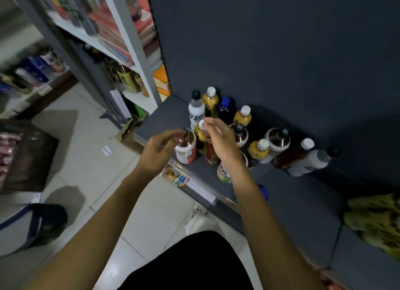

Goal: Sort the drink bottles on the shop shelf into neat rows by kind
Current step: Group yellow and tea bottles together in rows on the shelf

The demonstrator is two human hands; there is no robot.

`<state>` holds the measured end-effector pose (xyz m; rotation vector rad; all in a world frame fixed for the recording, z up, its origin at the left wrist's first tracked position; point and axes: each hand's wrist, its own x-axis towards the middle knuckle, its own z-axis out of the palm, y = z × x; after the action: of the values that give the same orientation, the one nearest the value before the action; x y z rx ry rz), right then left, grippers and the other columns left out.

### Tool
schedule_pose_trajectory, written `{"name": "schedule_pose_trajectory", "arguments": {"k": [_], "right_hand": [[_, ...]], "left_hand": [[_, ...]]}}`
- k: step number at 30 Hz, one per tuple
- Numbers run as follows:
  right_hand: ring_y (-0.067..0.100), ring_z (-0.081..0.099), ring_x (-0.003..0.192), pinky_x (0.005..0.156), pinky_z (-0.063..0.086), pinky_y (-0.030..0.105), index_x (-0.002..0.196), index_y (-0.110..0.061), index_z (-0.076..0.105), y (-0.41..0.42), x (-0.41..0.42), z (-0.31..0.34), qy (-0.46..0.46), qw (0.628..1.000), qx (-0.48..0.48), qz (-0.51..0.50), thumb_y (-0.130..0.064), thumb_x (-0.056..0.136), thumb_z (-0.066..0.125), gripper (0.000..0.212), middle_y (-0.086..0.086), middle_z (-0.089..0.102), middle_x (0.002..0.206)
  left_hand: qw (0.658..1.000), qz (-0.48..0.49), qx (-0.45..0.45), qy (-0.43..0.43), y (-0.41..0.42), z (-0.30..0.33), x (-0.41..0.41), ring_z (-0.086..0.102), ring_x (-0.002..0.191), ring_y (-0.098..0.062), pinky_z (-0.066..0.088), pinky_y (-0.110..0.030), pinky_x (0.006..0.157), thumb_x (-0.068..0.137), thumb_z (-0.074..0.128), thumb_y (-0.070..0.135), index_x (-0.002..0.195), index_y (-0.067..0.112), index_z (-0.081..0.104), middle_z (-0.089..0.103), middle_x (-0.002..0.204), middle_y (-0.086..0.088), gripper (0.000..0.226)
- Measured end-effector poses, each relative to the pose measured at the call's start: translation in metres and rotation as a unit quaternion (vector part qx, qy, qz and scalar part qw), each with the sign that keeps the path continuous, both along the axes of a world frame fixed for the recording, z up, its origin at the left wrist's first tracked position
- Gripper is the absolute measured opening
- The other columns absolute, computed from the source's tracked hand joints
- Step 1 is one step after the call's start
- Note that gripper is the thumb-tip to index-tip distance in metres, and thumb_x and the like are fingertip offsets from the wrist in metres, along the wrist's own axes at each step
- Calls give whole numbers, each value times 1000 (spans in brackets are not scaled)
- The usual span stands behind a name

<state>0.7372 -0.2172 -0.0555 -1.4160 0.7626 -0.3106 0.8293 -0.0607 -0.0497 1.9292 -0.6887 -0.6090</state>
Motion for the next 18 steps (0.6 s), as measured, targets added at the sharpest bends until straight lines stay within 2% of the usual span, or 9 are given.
{"name": "schedule_pose_trajectory", "arguments": {"k": [3,5,8,11,13,15,18], "right_hand": [[6,62,100,87,49,19,115,-15,63,-17,28,-4,8,1000,-3,12,-23,96,57,22,-6,64,111],[10,63,104,87,50,20,115,-12,64,-30,39,-11,19,1000,-16,0,-22,94,60,24,-2,66,113],[13,61,109,97,49,33,117,-11,64,-48,48,-24,61,997,-48,-3,-19,90,64,28,2,66,117],[17,59,109,96,48,37,117,-13,63,-58,50,-35,125,986,-103,30,-22,88,67,31,2,65,116],[22,58,108,92,47,38,116,-16,62,-63,52,-39,187,954,-216,87,-30,84,70,36,4,64,115],[29,54,109,94,42,41,119,-22,62,-66,57,-38,255,893,-340,151,-40,81,70,42,7,62,115],[31,50,114,96,31,40,124,-26,57,-65,68,-35,343,840,-366,208,-44,79,69,50,6,61,118]], "left_hand": [[999,0,40,-15,-15,0,28,62,106,-15,51,-46,94,89,42,28,120,18,63,66,114,4,39],[998,-8,53,-19,-28,1,41,62,107,-16,51,-47,94,90,42,27,122,16,62,65,115,4,39],[997,-31,60,-35,-49,-4,58,62,104,-12,53,-44,91,92,42,23,121,16,63,64,111,6,37],[995,-62,63,-40,-71,-12,76,61,101,-10,53,-41,90,97,47,10,120,17,64,65,110,7,29],[994,-80,59,-42,-86,-16,87,59,96,-10,51,-29,86,96,49,5,117,22,64,65,110,5,31],[992,-88,68,-55,-100,-20,99,55,97,-10,44,-16,81,94,53,5,115,25,65,64,112,2,31],[989,-110,64,-73,-128,-28,122,51,104,-3,42,-16,88,91,59,7,120,14,65,57,114,7,31]]}}
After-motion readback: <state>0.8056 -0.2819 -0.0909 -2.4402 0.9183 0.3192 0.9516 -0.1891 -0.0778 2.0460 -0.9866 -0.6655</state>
